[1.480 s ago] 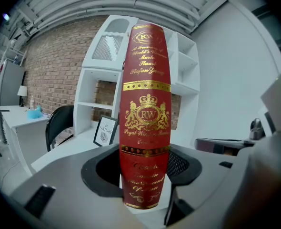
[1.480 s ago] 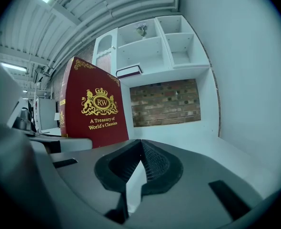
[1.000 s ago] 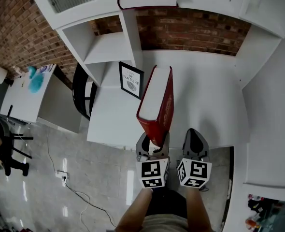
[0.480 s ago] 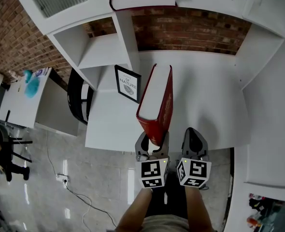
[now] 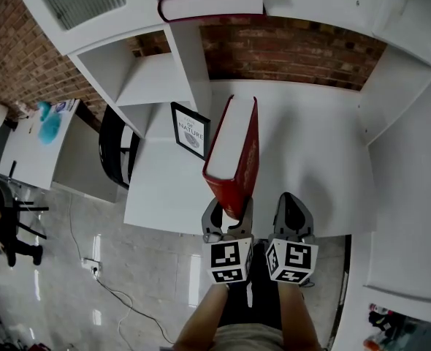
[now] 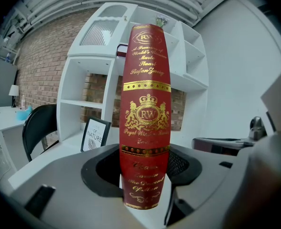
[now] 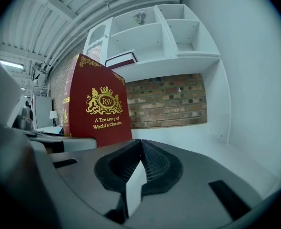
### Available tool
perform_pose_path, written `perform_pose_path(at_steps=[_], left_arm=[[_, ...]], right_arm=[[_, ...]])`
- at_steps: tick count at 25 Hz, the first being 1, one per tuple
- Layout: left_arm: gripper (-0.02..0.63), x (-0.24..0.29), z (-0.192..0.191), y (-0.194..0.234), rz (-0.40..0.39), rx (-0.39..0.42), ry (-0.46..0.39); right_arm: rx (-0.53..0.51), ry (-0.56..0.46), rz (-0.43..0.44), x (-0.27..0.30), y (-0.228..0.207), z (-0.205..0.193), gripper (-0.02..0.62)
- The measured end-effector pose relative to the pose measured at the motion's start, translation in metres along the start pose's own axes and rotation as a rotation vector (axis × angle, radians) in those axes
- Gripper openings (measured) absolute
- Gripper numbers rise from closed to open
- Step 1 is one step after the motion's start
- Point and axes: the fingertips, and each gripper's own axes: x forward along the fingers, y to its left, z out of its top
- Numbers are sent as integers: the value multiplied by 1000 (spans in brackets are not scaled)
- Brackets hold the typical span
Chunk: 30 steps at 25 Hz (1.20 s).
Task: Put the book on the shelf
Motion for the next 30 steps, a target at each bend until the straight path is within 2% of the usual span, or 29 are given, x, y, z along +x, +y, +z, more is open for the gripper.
perform_pose_path(at_steps=[8,20,30], left_arm=[[245,38,9,-7,58,-6,0],[245,85,20,-12,118,-23,-7],[245,114,20,-15,156,-32,13]], right_arm=[[-27,-2,41,34,-27,14,15],[-38,-12,119,81,-46,36,15],[-37,-1,167,102,-59,37,15]])
